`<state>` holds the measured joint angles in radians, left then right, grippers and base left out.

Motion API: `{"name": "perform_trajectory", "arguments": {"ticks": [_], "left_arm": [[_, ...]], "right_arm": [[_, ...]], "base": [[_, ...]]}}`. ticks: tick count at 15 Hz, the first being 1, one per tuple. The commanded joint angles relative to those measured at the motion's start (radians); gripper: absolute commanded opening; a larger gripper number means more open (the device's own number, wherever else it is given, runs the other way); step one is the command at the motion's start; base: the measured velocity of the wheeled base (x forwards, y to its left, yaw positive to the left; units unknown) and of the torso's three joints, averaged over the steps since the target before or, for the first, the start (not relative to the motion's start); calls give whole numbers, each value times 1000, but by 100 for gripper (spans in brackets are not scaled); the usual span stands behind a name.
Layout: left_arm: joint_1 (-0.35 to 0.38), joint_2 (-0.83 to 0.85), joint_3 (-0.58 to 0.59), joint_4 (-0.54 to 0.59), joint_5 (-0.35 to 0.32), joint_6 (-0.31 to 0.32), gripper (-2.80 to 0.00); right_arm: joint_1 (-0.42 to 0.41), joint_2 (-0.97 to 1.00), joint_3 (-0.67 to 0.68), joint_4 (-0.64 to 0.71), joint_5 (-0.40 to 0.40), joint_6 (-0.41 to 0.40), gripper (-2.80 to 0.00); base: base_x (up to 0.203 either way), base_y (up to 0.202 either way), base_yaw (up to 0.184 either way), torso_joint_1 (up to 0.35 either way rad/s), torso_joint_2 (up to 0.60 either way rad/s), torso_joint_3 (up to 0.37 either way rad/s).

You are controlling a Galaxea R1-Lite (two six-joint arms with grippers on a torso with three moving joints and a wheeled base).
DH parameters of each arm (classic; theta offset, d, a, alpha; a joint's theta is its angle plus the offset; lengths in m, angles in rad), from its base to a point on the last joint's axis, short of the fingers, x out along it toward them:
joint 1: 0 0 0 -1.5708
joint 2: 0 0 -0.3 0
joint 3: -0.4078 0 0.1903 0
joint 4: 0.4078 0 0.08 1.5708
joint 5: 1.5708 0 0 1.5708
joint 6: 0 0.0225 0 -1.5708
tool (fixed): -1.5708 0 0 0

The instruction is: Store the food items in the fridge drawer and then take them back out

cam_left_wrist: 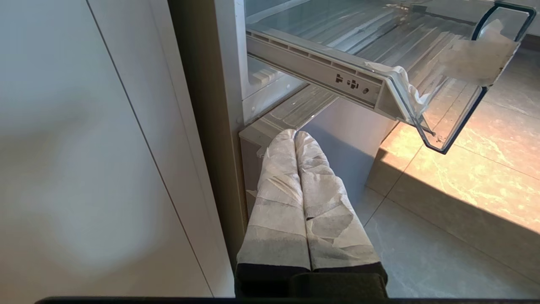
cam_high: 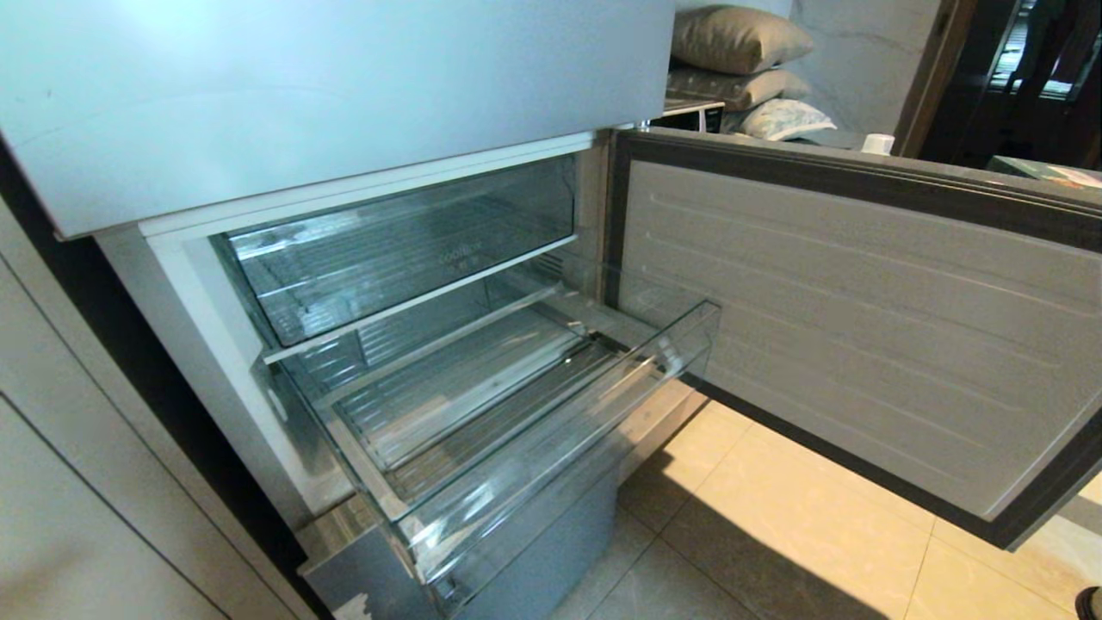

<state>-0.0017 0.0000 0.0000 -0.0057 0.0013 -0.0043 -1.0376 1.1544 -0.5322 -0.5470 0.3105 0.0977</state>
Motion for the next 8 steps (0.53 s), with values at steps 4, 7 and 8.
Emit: {"name": "perform_trajectory", "arguments": {"ticks": [4, 7, 8], "left_arm": [[0, 2, 2, 0, 0, 0, -280], [0, 2, 2, -2, 0, 0, -280], [0, 2, 2, 0, 0, 0, -280]], "right_arm": [[350, -582, 275, 6, -74, 0, -280], [534, -706, 407, 37, -99, -8, -280], [591, -723, 436, 62, -104, -9, -280]], "base": [[0, 0, 0, 0, 0, 0], [0, 0, 0, 0, 0, 0], [0, 0, 0, 0, 0, 0]]}}
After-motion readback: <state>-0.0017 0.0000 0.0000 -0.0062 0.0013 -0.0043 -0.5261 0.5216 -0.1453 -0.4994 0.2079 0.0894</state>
